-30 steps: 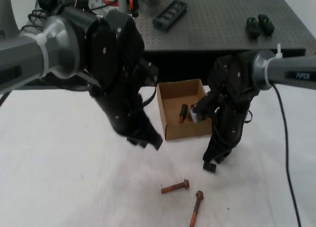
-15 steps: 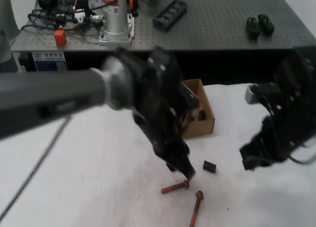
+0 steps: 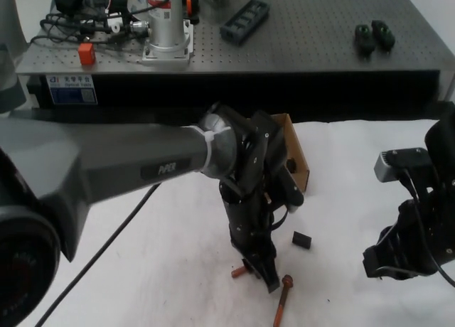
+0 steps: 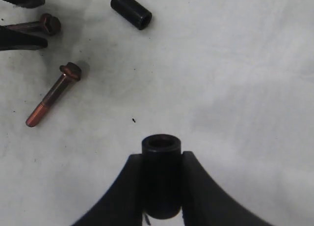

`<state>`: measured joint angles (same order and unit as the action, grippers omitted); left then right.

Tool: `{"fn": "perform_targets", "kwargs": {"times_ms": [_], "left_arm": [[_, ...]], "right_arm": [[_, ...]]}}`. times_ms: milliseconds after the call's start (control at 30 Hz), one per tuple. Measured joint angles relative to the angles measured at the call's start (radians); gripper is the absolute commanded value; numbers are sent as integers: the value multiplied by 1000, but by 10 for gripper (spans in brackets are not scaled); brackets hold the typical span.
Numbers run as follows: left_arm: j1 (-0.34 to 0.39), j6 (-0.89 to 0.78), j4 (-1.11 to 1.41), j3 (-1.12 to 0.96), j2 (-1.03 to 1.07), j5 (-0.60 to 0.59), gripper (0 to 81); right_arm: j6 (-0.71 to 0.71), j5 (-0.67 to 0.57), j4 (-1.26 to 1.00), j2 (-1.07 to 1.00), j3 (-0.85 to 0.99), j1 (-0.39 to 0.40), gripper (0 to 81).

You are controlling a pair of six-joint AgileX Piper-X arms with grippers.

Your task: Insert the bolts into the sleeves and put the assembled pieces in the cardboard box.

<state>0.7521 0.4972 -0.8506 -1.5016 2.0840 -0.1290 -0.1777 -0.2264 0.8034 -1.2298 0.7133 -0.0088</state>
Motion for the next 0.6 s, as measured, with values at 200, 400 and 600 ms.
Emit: {"fn": "perform_targets", "kwargs": {"times_ms": [200, 400, 600], "left_arm": [[0, 12, 4, 0, 0, 1, 236], [0, 23, 9, 0, 0, 3, 3], [0, -67, 25, -13, -15, 4, 7]], "right_arm": [[1, 0, -2, 0, 0, 0, 5], [1, -2, -2, 0, 0, 0, 5], [8, -120, -49, 12, 0, 0, 5]]}}
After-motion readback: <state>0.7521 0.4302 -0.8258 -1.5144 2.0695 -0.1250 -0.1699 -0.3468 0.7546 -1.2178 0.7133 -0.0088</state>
